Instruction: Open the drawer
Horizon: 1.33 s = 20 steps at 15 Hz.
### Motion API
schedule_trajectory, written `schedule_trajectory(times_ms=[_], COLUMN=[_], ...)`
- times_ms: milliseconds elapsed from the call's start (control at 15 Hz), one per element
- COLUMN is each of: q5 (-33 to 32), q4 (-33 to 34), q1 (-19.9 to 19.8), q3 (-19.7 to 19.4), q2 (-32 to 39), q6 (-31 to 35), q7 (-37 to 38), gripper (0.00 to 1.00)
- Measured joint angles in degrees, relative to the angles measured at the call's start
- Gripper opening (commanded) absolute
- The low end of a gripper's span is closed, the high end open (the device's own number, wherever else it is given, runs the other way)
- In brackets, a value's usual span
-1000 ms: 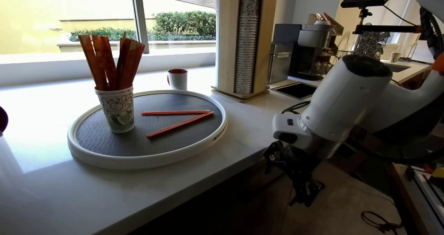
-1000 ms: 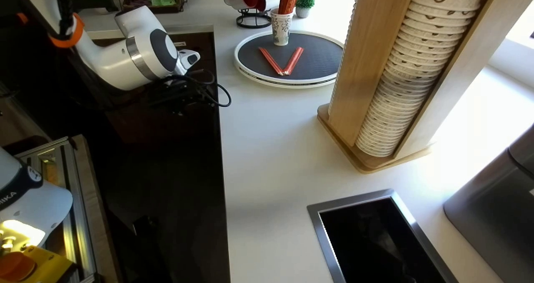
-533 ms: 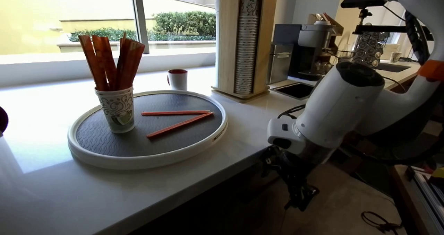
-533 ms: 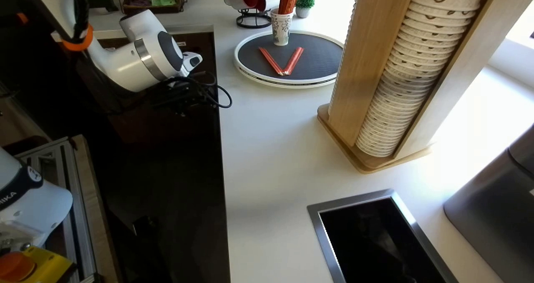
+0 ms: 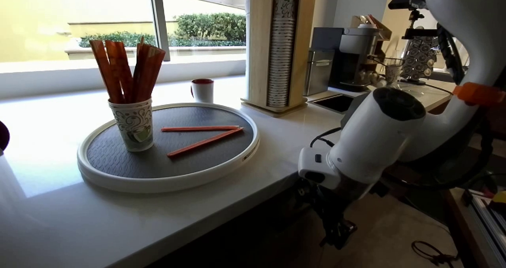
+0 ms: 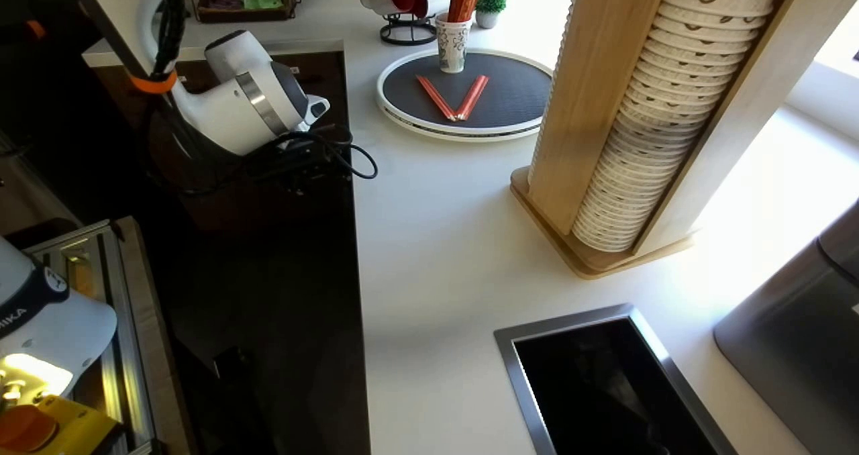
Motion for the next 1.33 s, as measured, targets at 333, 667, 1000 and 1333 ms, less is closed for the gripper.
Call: schedule_trajectory(times_ms=[333, 667, 1000, 1333], q5=[-5.3, -6.9, -6.7, -6.5], q4=[2.1, 3.5, 2.7, 0.7], q1=[1.0, 1.0, 0.7, 0.6], q3=[-0.7, -0.5, 0.0, 1.0], q2=[2.5, 4.6, 4.2, 3.0], q6=[0.0, 0.2, 0.5, 0.5], q7=[4.1, 5.3, 4.4, 4.1], gripper=[1.00, 1.00, 1.00, 1.00])
